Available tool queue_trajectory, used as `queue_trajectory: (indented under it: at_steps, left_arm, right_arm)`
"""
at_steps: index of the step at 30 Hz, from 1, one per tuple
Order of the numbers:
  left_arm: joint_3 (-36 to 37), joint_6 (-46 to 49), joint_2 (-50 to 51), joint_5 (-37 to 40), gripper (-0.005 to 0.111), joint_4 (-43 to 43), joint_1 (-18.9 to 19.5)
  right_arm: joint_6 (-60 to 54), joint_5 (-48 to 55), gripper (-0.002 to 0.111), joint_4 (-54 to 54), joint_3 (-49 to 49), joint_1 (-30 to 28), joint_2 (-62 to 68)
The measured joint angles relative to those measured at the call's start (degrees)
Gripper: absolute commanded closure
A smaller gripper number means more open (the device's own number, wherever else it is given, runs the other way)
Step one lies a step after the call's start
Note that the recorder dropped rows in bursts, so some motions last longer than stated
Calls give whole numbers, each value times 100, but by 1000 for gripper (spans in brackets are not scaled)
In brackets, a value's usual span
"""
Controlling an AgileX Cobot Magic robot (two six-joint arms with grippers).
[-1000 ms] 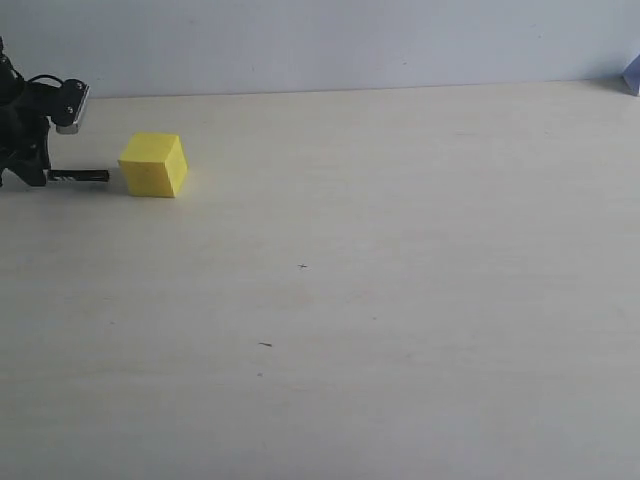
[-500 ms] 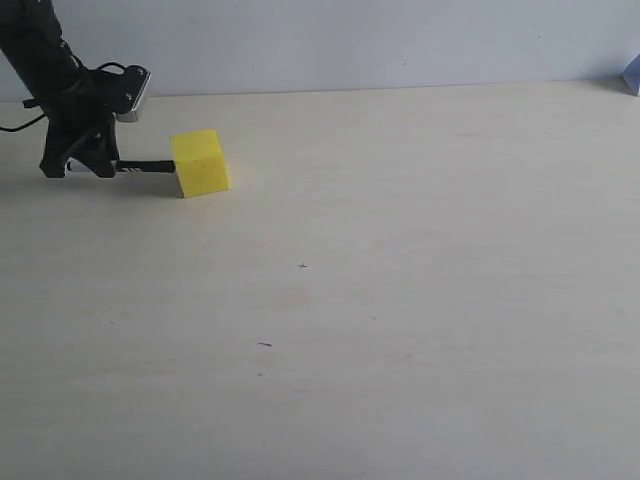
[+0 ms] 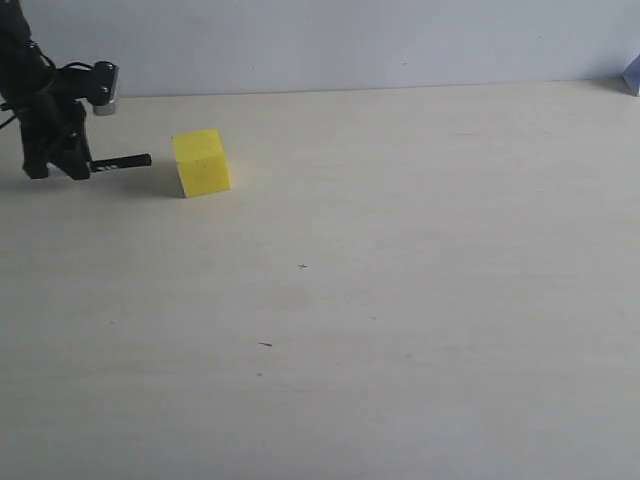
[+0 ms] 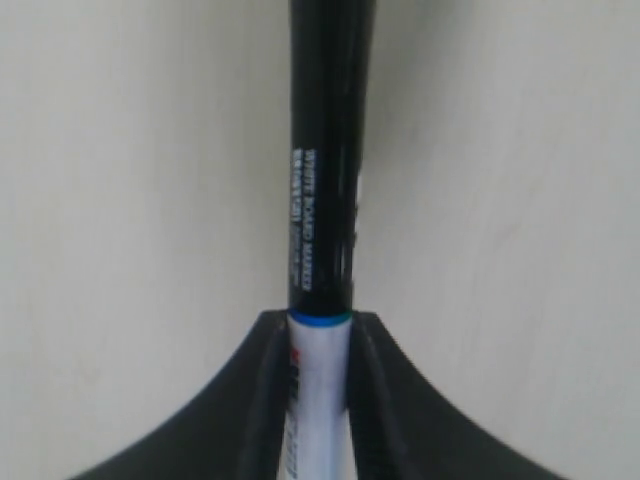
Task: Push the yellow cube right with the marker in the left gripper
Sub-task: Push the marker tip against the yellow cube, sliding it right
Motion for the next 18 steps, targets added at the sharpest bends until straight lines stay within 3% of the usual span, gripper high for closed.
queue_trajectory:
  at_steps: [5,13,18]
  left_arm:
    - [0,-3,0,0,107,-203,-744]
    - [0,-111,0,-338,107,40,-489]
    - [0,-113,0,-731,107,-4,-520]
  right_arm:
    - [0,0,108,0,0,0,0]
    - [0,0,108,0,0,0,0]
    - [0,0,108,0,0,0,0]
